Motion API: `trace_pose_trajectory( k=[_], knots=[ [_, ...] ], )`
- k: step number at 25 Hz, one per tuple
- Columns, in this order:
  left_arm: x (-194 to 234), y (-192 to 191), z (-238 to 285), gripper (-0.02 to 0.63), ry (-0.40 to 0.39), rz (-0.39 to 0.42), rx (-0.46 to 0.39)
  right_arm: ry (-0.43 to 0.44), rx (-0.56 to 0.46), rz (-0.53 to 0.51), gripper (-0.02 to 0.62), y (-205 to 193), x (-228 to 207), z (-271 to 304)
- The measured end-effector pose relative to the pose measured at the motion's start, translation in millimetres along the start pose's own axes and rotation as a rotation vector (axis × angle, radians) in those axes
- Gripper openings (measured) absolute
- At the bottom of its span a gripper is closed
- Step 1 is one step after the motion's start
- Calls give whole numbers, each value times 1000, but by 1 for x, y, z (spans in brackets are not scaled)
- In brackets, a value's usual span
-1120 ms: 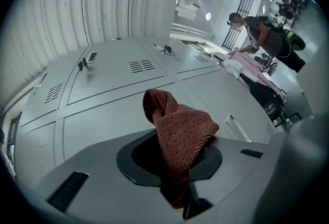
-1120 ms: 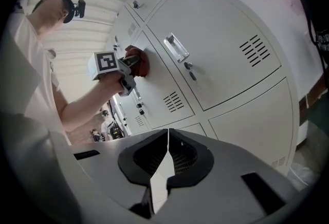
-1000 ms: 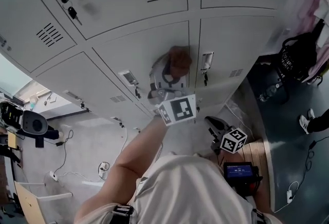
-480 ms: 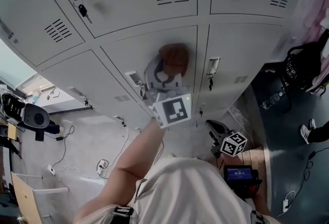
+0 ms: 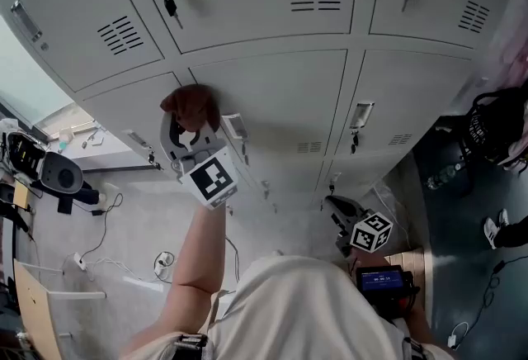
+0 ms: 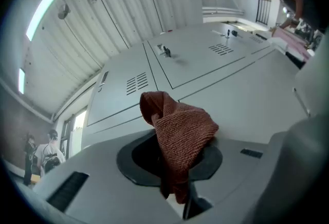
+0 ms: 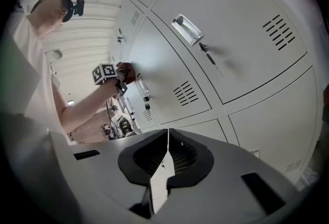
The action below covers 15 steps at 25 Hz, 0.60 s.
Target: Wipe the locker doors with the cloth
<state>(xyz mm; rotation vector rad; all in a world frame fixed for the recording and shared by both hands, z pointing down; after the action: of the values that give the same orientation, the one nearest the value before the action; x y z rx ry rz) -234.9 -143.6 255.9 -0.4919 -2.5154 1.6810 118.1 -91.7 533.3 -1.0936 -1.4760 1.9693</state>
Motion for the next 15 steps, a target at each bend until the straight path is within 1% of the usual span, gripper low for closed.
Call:
trace_pose_trajectory(
  k=[1, 2, 5, 8, 9, 12, 15],
  knots=[
    [-2, 5, 2, 74, -4, -4, -9, 3, 3, 1, 18, -1, 1, 1],
    [-9, 9, 3, 74, -24, 0, -20, 4, 6, 3, 18, -2, 2, 2],
    [-43, 22, 3, 74, -119, 45, -59, -1, 5, 15, 18, -5, 5, -1],
    [-83, 30, -1, 74, -221, 66, -75, -15, -2, 25, 18, -8, 6, -8],
    [-99, 33, -3, 74, -262, 68, -85, -23, -4, 27, 18, -9, 5, -12],
    [-145, 35, -9, 74, -366, 44, -151, -48, -15, 30, 18, -12, 4, -26],
    [-181, 32, -16, 74, -442, 34, -141, -65, -28, 20, 18, -13, 4, -36]
  ],
)
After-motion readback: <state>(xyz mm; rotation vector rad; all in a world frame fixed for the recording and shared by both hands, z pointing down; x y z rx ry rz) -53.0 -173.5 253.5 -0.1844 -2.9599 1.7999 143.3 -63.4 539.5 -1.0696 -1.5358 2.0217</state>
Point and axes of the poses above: the fingertips, and each gripper's own axes: z forward along the fingers, x to its left, y out of its top, the point moved 10 cm from there along -z, backward along the fingers, and after that the axes turned 11 degrees about -z, right-handed, at the moved point
